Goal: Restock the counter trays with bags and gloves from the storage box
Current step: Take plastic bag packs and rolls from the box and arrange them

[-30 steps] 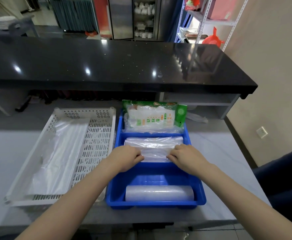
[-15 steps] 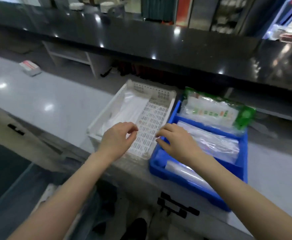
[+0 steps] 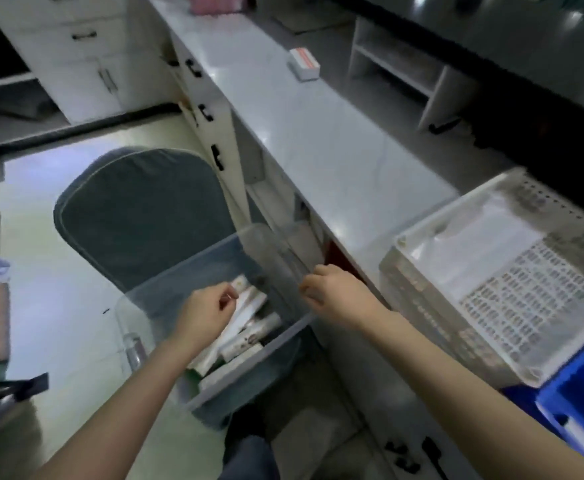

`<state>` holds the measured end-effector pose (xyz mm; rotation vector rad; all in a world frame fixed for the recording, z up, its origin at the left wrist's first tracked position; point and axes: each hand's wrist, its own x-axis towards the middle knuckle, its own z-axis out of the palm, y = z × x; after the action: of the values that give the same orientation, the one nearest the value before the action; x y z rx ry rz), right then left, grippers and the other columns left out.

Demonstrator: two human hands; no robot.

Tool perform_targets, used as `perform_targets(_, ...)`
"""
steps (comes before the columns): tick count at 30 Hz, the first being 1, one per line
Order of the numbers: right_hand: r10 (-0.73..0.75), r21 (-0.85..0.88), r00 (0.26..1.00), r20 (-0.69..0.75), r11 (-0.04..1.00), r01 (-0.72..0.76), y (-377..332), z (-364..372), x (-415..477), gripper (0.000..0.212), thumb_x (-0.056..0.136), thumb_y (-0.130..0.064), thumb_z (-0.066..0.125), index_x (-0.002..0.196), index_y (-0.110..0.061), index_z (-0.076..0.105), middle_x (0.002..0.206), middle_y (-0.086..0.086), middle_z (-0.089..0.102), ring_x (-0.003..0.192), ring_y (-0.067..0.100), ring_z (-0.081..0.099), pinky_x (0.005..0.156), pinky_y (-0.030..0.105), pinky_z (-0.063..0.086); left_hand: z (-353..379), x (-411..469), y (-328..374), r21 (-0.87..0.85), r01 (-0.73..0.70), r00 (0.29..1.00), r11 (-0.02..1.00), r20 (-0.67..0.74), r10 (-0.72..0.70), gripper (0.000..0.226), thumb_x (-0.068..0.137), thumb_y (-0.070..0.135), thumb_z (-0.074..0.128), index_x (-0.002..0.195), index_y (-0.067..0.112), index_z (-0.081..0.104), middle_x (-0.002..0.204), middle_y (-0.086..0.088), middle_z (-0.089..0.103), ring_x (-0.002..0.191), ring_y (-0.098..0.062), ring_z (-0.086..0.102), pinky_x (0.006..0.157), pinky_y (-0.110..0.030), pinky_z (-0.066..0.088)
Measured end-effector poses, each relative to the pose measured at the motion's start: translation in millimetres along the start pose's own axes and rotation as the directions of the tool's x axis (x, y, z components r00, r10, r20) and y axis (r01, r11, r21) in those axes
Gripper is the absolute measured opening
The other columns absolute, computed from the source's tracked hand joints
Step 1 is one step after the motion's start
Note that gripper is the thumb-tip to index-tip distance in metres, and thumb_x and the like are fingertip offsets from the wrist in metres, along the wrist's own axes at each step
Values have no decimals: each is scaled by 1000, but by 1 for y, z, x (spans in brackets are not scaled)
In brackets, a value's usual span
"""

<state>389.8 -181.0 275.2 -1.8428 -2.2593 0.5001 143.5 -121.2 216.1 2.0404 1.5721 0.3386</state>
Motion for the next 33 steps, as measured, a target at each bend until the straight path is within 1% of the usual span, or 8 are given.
perform_targets(7, 52, 20, 959, 280, 998, -60, -21, 105, 110, 24, 90, -26, 56, 110, -16, 64, 109, 10, 59, 102, 31, 55, 85, 41, 48, 15, 10, -138, 30, 315, 928, 949, 202, -315, 16, 86, 20, 58, 100, 23, 66, 84, 3, 69, 79, -19, 63, 67, -32, 51)
perform_targets(11, 141, -26, 881, 451, 989, -146, -18, 175, 148, 38, 88, -28, 59, 123, -16, 57, 123, 11, 55, 113, 31, 51, 91, 41, 44, 51, 19, -177, 85, 349, 840, 933, 412, -352, 23, 86, 22, 59, 108, 22, 62, 96, 0, 68, 87, -20, 63, 75, -33, 53)
perform_targets(14, 179, -45, 843, 507, 982, -181, -13, 227, 158, 40, 89, -27, 58, 128, -16, 54, 127, 11, 53, 116, 31, 48, 92, 39, 41, 82, 25, -196, 104, 338, 787, 935, 514, -341, 29, 87, 24, 60, 115, 19, 58, 108, -6, 64, 95, -23, 60, 81, -37, 52)
perform_targets(18, 174, -137, 802, 571, 984, -117, 2, 284, 167, 45, 86, -20, 56, 131, -16, 50, 131, 10, 49, 123, 33, 41, 95, 38, 36, 123, 42, -217, 105, 335, 819, 936, 459, -344, 37, 89, 26, 59, 124, 16, 54, 119, -11, 55, 106, -29, 55, 86, -40, 48)
perform_targets(22, 210, -169, 763, 611, 977, -133, 22, 327, 189, 50, 87, -32, 60, 133, -17, 48, 131, 10, 48, 121, 31, 42, 100, 42, 35, 153, 86, -244, 197, 221, 906, 955, 320, -276, 44, 88, 26, 57, 129, 12, 51, 130, -14, 50, 115, -33, 49, 91, -41, 44)
perform_targets(26, 147, -196, 748, 648, 980, -22, 35, 366, 207, 55, 83, -37, 66, 131, -20, 46, 130, 7, 48, 121, 29, 42, 101, 44, 34, 177, 138, -271, 218, 213, 926, 952, 267, -269, 55, 91, 26, 55, 140, 11, 37, 145, -16, 36, 128, -35, 37, 99, -44, 38)
perform_targets(29, 99, -155, 730, 677, 988, 9, 32, 389, 205, 60, 81, -37, 68, 134, -22, 43, 131, 6, 48, 123, 29, 41, 105, 44, 31, 194, 165, -279, 254, 221, 914, 942, 284, -291, 56, 90, 27, 55, 140, 13, 34, 141, -17, 39, 127, -34, 38, 98, -44, 39)
perform_targets(33, 92, -134, 766, 637, 991, -8, 29, 405, 194, 58, 78, -28, 70, 130, -25, 45, 131, 4, 48, 123, 29, 41, 111, 46, 26, 209, 173, -279, 342, 234, 924, 910, 212, -318, 60, 89, 29, 58, 140, 13, 32, 133, -19, 43, 119, -36, 43, 96, -43, 38)
